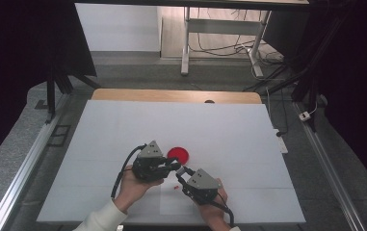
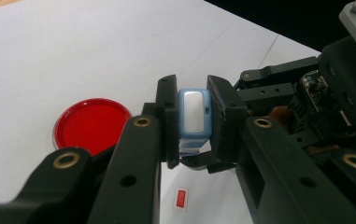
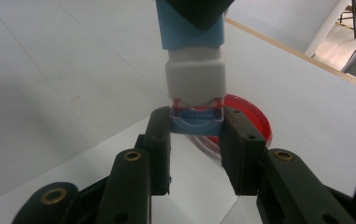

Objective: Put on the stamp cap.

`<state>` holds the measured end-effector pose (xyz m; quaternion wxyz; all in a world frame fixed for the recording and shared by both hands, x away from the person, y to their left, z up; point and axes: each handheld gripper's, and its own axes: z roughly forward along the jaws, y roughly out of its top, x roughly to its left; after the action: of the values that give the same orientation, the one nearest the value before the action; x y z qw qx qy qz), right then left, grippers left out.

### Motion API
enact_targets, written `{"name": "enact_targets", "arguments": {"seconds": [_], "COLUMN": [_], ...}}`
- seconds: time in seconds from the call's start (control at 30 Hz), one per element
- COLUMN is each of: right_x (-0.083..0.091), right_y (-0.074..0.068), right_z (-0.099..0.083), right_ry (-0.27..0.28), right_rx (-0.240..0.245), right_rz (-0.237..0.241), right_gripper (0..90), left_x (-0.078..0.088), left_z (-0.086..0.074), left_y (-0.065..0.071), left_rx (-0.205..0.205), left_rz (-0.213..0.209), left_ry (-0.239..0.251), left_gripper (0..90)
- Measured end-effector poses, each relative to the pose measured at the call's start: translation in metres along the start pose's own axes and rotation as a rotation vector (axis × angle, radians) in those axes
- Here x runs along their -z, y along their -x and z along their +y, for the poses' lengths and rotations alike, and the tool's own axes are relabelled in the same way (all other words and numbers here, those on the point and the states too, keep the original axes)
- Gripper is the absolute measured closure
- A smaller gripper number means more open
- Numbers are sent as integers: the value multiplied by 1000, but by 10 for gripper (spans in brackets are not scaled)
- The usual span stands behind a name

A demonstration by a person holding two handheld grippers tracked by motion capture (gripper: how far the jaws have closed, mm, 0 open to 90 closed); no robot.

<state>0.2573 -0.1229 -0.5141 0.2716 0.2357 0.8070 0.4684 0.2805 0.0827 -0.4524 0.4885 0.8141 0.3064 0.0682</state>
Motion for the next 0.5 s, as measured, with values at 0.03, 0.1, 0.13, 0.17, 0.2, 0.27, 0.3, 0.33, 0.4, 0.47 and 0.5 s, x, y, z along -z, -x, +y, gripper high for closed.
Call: {"name": "enact_targets", "arguments": {"seconds": [0.03, 0.1, 0.13, 0.17, 0.2, 0.27, 0.3, 0.33, 0.4, 0.47, 0.5], "right_x": [0, 0, 0, 0, 0, 0, 0, 0, 0, 0, 0], "right_y": [0, 0, 0, 0, 0, 0, 0, -1, -1, -1, -1], "right_z": [0, 0, 0, 0, 0, 1, 1, 1, 1, 1, 1], "right_ry": [1, 3, 3, 4, 5, 8, 7, 7, 8, 11, 11], "right_rx": [0, 0, -1, -1, -1, -1, 0, 1, 1, 0, 0], "right_rz": [-2, -5, -6, -7, -8, -9, -11, -12, -11, -11, -10], "right_gripper": [644, 643, 643, 643, 643, 644, 643, 643, 643, 643, 644], "left_x": [0, 0, 0, 0, 0, 0, 0, 0, 0, -1, -1], "left_z": [0, 0, 0, 0, 0, 0, 0, 0, 0, 0, 0], "left_y": [0, 0, 0, 0, 0, 0, 0, 0, 0, 0, 0], "left_rx": [0, 0, 0, 0, 0, 0, 0, 0, 1, 1, 0], "left_rz": [0, 0, 0, 0, 1, 0, 0, 0, 0, 0, 1], "left_ry": [0, 0, 0, 0, 0, 0, 0, 0, 0, 0, 0], "left_gripper": [756, 756, 756, 756, 756, 756, 755, 756, 756, 756, 756]}}
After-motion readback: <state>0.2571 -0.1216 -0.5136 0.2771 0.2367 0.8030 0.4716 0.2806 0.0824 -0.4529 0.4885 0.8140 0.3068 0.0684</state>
